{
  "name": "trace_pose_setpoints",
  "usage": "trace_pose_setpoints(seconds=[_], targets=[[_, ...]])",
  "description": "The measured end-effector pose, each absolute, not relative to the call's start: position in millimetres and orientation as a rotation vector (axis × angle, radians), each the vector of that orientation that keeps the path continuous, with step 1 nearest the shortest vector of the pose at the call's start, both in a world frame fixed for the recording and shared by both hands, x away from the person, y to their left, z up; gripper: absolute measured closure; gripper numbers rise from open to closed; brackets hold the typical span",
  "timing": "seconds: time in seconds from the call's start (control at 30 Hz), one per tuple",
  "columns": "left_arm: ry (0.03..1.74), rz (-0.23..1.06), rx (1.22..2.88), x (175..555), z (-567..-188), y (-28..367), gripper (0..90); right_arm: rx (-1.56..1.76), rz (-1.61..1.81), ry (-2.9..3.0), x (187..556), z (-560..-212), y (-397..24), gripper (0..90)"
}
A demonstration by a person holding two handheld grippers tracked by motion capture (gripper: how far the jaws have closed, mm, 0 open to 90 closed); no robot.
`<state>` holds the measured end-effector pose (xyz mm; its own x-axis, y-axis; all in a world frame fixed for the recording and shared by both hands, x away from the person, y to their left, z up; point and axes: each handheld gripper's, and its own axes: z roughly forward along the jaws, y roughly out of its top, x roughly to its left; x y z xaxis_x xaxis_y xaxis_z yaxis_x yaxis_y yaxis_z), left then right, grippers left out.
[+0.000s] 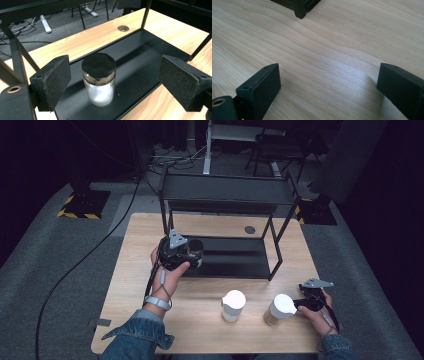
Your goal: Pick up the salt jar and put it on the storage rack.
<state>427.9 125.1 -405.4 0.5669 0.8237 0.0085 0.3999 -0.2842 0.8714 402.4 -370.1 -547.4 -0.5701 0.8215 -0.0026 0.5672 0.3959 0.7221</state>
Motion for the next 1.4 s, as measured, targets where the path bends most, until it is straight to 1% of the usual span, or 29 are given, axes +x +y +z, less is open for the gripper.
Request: trace_pose_setpoints(seconds=[0.33, 0.53, 1.4], targets=[[0.997, 0.587, 1.923, 414.0, -404.1, 137.9, 10.7, 1.201, 0.980, 2.299, 402.4, -547.4, -370.1, 5.1], [1.000, 0.608, 1.945, 406.1, -404.8, 148.7, 10.1, 1.202, 0.980, 2.299, 402.4, -547.4, -370.1, 5.1], [1.045, 0.588, 1.930, 377.3, -432.3, 189.8, 9.1, 1.201, 0.980, 2.299, 402.4, -547.4, -370.1, 5.1]])
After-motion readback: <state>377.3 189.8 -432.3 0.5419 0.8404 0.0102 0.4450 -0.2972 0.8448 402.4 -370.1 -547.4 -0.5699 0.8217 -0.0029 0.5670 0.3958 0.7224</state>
